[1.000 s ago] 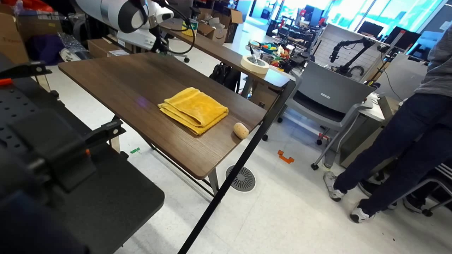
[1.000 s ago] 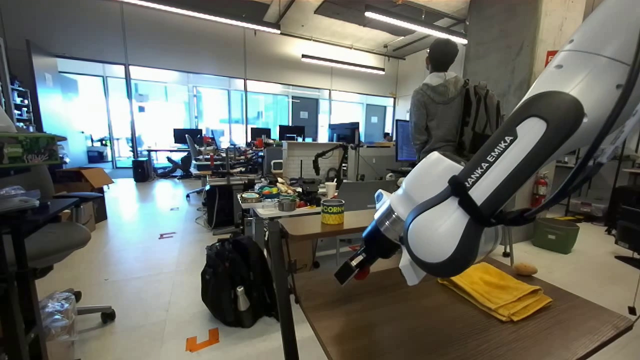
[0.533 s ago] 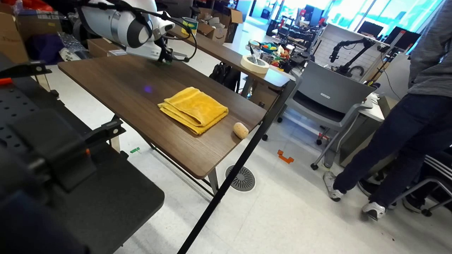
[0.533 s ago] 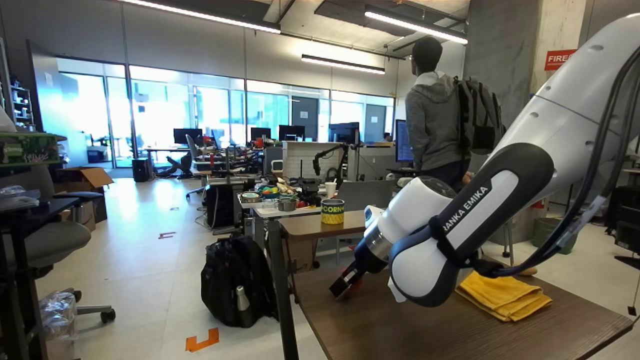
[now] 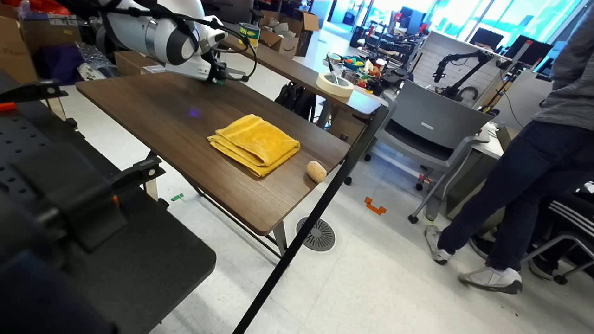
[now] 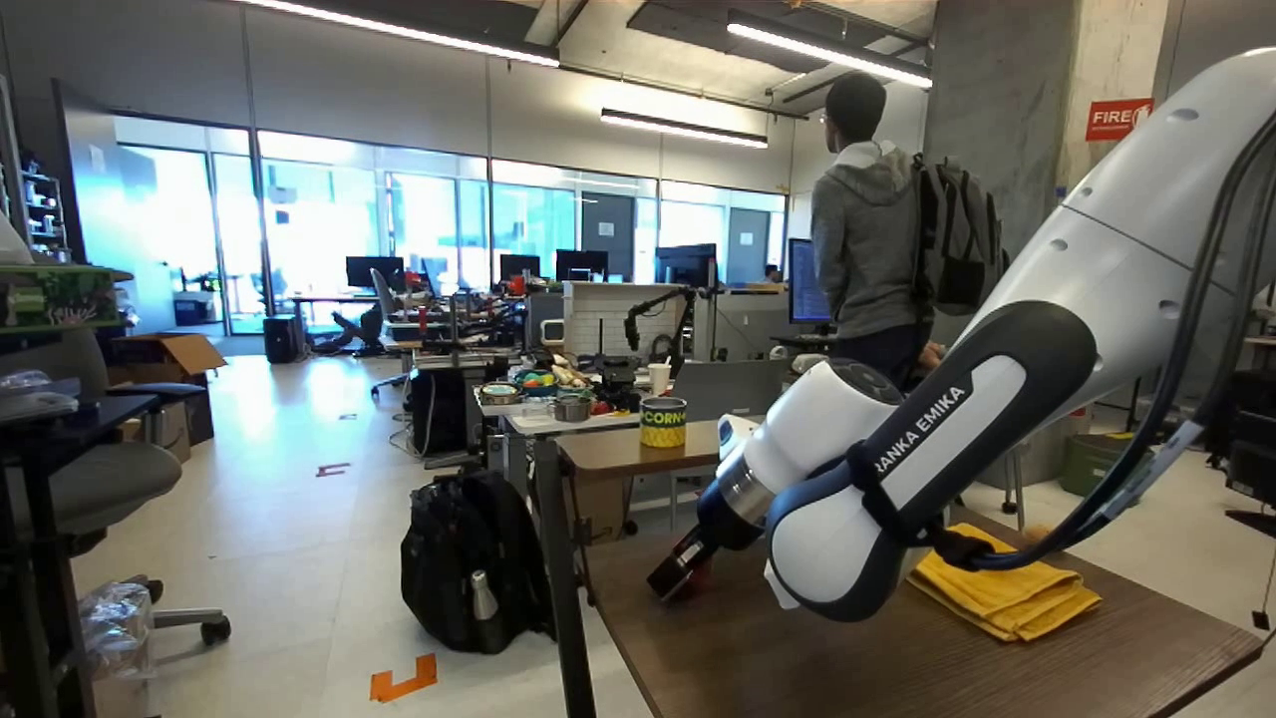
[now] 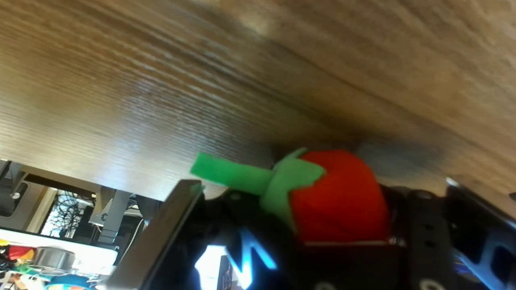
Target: Wipe the table with the towel
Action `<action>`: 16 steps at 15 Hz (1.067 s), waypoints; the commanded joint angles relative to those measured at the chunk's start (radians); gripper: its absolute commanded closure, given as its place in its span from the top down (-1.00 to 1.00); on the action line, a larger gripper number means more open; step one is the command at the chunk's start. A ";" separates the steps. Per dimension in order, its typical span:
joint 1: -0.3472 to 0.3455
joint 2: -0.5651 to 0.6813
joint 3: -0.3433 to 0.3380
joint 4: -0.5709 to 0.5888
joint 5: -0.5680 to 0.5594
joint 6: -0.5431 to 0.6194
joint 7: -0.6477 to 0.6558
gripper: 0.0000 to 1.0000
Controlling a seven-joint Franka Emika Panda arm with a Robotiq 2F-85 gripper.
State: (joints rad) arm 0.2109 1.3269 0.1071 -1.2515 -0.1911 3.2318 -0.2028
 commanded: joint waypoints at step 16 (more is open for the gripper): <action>-0.146 -0.516 -0.313 -0.692 0.120 -0.142 0.164 1.00</action>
State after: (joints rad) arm 0.2422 0.8681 -0.3023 -1.9039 -0.0687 3.1652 0.0007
